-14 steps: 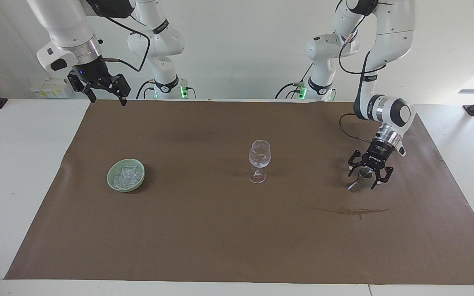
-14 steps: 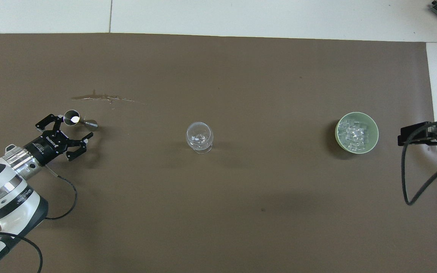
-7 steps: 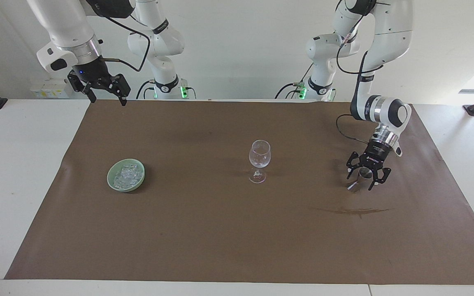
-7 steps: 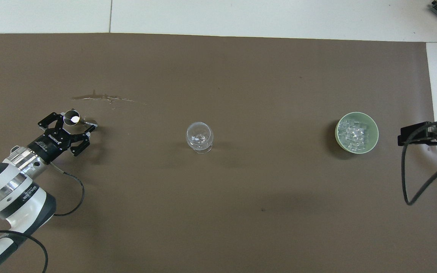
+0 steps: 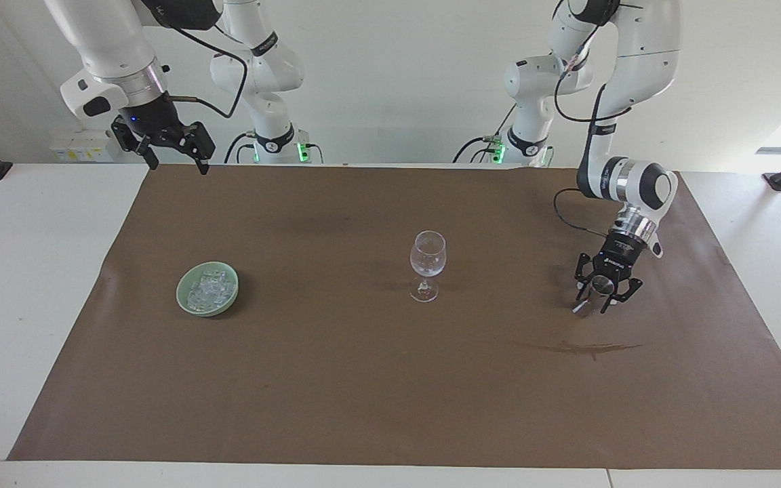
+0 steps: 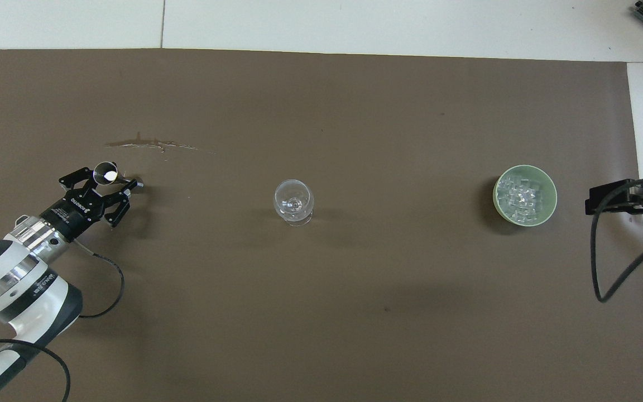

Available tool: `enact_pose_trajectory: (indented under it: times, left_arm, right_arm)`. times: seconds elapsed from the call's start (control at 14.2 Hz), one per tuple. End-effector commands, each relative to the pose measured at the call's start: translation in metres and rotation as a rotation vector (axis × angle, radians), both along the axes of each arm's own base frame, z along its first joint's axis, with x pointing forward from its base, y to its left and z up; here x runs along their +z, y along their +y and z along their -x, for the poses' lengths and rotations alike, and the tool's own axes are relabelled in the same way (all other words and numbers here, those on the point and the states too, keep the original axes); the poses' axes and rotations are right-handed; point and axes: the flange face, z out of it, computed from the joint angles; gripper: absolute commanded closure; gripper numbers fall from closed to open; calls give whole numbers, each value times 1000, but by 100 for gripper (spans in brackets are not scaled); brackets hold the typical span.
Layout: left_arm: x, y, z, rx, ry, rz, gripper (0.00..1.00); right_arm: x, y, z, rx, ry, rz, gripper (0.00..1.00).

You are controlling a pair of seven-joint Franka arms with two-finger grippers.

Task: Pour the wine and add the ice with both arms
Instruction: 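Close the left gripper on the jigger and lift it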

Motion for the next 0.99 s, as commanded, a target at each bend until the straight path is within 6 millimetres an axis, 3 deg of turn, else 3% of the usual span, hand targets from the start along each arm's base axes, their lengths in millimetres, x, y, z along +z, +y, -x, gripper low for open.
enact_pose_trajectory:
  times: [0.0, 0.14, 0.35, 0.49, 0.92]
  left_arm:
    - [6, -1, 8, 24, -5, -6, 62]
    - [6, -1, 8, 25, -4, -7, 79]
    - [6, 1, 8, 29, -5, -6, 88]
    - [10, 2, 8, 31, -10, -7, 99]
    - [32, 2, 6, 59, -12, 14, 100]
  right_arm:
    - [1, 1, 4, 25, -4, -8, 0]
    - [1, 1, 4, 25, -4, -8, 0]
    - [1, 0, 4, 23, -4, -8, 0]
    - [1, 0, 4, 23, -4, -8, 0]
    - [1, 1, 4, 25, -4, -8, 0]
